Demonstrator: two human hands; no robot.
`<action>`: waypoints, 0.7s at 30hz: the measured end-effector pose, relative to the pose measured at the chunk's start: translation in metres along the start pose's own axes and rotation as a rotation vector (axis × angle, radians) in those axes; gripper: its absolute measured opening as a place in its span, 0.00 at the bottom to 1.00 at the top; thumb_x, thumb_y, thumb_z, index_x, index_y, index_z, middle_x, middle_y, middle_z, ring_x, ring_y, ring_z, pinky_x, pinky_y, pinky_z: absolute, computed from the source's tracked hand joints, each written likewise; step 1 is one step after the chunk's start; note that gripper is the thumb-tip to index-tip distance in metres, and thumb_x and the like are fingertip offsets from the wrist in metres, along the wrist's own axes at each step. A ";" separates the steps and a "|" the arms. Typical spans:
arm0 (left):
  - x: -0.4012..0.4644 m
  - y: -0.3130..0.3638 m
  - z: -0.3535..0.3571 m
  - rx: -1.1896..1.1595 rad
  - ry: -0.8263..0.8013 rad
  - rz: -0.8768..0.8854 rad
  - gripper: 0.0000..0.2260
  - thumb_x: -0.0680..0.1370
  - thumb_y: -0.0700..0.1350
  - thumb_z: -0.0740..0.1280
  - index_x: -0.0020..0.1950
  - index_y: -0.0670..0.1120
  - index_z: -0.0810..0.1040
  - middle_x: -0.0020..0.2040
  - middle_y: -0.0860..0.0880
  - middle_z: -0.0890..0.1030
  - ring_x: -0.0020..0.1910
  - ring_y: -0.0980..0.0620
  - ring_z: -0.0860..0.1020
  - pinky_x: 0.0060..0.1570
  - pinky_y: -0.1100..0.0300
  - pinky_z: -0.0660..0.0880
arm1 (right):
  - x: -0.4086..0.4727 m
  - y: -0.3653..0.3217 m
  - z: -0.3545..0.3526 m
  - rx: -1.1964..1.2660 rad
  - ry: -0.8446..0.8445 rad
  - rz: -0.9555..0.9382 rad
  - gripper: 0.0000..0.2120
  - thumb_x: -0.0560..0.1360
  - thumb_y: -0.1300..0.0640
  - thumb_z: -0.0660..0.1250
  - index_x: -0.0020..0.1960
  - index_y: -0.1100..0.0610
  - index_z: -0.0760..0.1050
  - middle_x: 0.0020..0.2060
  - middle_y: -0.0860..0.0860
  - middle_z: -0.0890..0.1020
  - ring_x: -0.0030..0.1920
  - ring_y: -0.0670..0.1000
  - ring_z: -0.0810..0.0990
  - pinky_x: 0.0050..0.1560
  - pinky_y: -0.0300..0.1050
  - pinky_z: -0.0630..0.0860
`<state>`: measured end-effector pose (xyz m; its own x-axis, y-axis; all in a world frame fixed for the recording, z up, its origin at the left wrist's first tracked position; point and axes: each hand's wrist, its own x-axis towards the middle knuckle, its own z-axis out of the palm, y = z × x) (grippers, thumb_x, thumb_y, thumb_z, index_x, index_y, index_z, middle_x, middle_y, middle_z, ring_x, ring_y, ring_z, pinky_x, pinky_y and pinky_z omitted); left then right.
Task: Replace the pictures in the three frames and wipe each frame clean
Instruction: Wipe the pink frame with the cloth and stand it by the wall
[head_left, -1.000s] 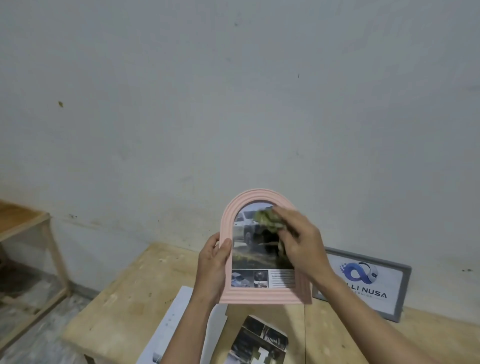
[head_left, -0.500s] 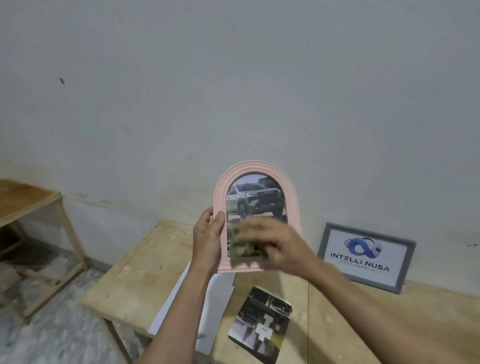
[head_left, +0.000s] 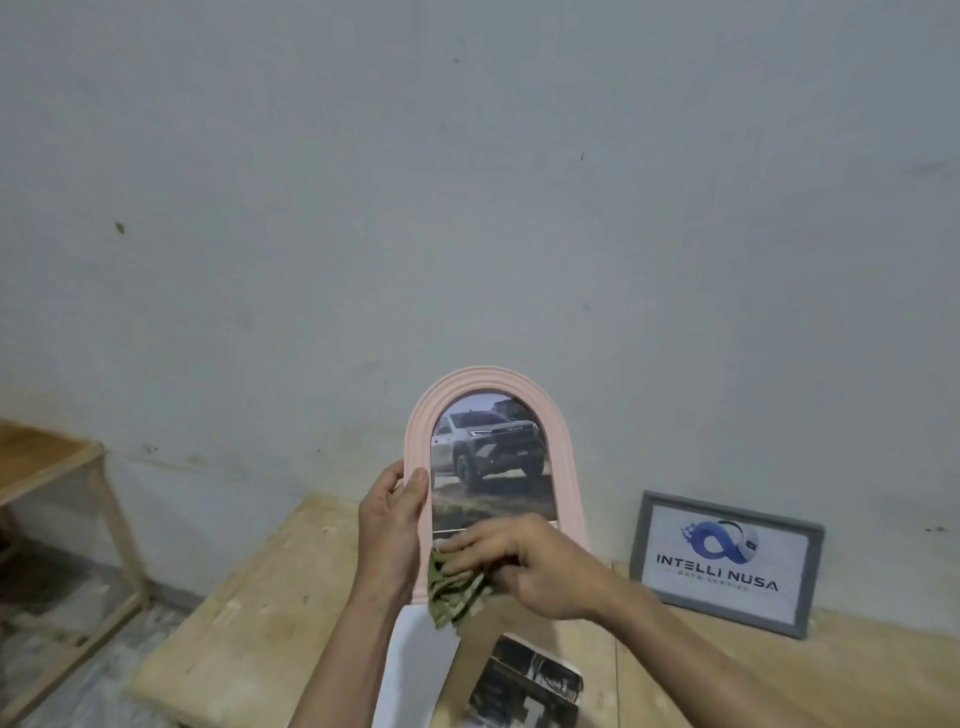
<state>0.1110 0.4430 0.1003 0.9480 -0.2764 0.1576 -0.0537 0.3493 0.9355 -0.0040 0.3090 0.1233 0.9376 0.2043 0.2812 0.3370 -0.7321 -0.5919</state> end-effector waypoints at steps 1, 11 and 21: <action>-0.002 -0.001 0.002 -0.002 -0.010 -0.005 0.07 0.82 0.40 0.65 0.54 0.43 0.82 0.44 0.42 0.86 0.42 0.42 0.83 0.38 0.55 0.81 | 0.005 -0.006 -0.012 0.117 0.045 0.040 0.25 0.69 0.77 0.60 0.59 0.58 0.82 0.62 0.49 0.80 0.63 0.42 0.76 0.64 0.37 0.71; -0.008 0.006 0.025 -0.152 -0.055 -0.045 0.07 0.82 0.38 0.64 0.55 0.44 0.82 0.45 0.42 0.86 0.41 0.47 0.84 0.41 0.56 0.81 | 0.042 0.010 -0.009 -0.395 0.427 -0.073 0.22 0.77 0.62 0.63 0.71 0.54 0.70 0.71 0.50 0.71 0.73 0.52 0.66 0.75 0.47 0.58; 0.002 0.005 0.000 0.001 0.040 -0.029 0.07 0.82 0.43 0.65 0.54 0.42 0.81 0.47 0.34 0.83 0.41 0.38 0.81 0.42 0.47 0.77 | -0.011 0.025 0.003 -0.463 0.093 -0.154 0.18 0.71 0.65 0.64 0.59 0.54 0.79 0.57 0.49 0.80 0.57 0.52 0.75 0.60 0.47 0.71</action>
<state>0.1125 0.4445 0.1051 0.9610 -0.2501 0.1180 -0.0267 0.3408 0.9398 -0.0058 0.2909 0.1032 0.8611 0.2899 0.4177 0.3785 -0.9140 -0.1461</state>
